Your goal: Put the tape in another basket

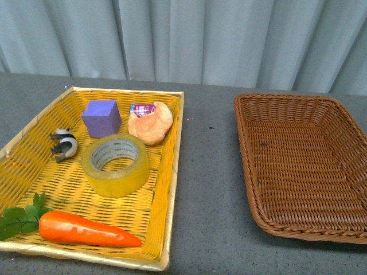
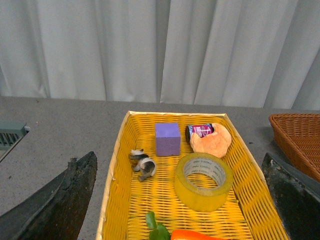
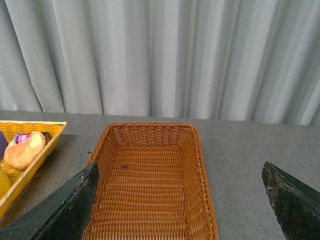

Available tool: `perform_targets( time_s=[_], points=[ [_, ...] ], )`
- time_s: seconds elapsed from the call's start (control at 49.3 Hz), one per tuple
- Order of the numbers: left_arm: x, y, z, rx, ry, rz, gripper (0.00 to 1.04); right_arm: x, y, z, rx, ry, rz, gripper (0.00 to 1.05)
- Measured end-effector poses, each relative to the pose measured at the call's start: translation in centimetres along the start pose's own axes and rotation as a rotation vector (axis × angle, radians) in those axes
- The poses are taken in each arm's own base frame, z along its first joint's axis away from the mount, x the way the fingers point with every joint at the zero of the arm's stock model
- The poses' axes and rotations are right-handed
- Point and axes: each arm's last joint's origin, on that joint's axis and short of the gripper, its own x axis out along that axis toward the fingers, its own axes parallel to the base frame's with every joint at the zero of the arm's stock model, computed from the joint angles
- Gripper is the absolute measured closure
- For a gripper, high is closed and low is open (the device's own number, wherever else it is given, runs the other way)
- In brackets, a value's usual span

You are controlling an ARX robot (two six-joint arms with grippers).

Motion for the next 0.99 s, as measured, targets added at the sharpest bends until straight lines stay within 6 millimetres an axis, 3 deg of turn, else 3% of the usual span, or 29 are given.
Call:
perform_targets(
  time_s=[0.993],
  points=[
    [0.0, 0.0, 0.0, 0.0, 0.0, 0.0, 0.06, 0.0, 0.0, 0.0, 0.0, 0.0, 0.0, 0.09]
  ],
)
